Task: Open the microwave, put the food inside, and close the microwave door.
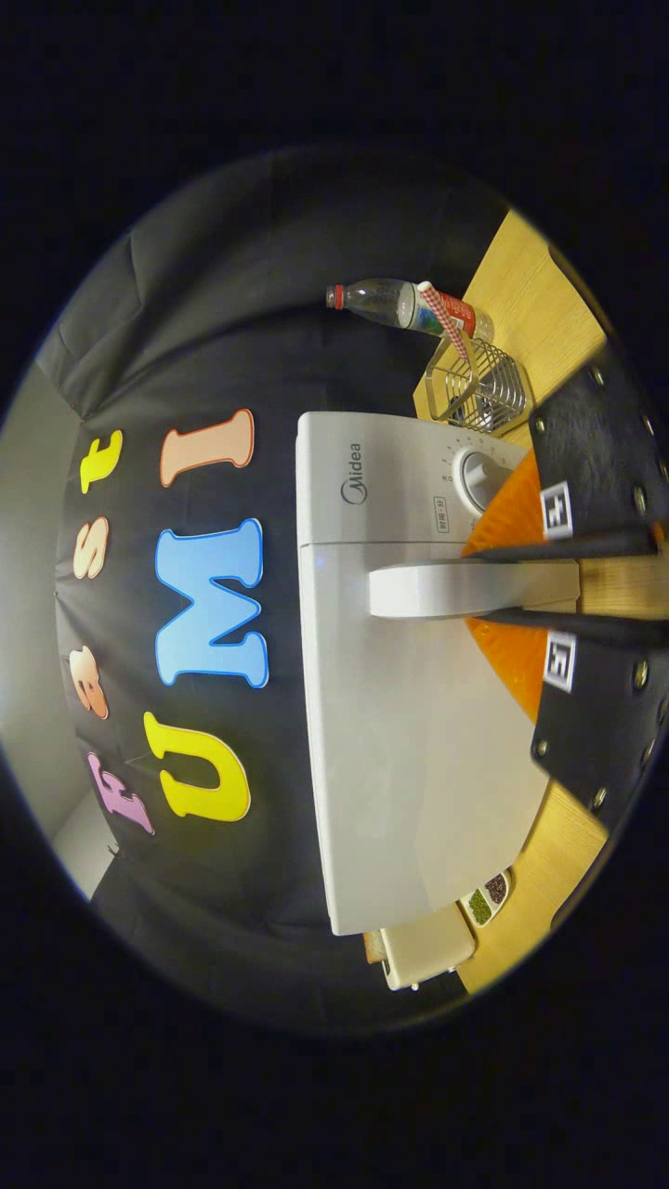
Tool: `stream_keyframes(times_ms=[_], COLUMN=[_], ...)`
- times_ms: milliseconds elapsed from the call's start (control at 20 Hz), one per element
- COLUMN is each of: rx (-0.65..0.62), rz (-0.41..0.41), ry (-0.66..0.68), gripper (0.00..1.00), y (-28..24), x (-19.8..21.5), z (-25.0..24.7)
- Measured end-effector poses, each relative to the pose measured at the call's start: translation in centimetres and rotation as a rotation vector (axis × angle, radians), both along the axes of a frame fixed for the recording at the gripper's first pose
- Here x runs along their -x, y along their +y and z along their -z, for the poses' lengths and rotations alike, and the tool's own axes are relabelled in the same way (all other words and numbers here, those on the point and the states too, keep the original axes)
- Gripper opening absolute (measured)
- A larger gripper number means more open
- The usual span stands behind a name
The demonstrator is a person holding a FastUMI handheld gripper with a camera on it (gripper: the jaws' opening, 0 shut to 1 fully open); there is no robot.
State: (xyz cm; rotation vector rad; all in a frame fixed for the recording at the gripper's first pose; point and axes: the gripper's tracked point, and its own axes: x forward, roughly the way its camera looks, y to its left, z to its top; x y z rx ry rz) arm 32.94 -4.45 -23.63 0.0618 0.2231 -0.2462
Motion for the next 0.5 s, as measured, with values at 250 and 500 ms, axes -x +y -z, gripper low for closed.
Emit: stream_keyframes(times_ms=[250, 500], rx=[-0.004, -0.019], rz=[0.015, -0.06], ry=[0.016, 0.019], gripper=[0.15, 0.15], y=[0.5, 3.5], x=[1.1, 6.2], z=[0.1, -0.4])
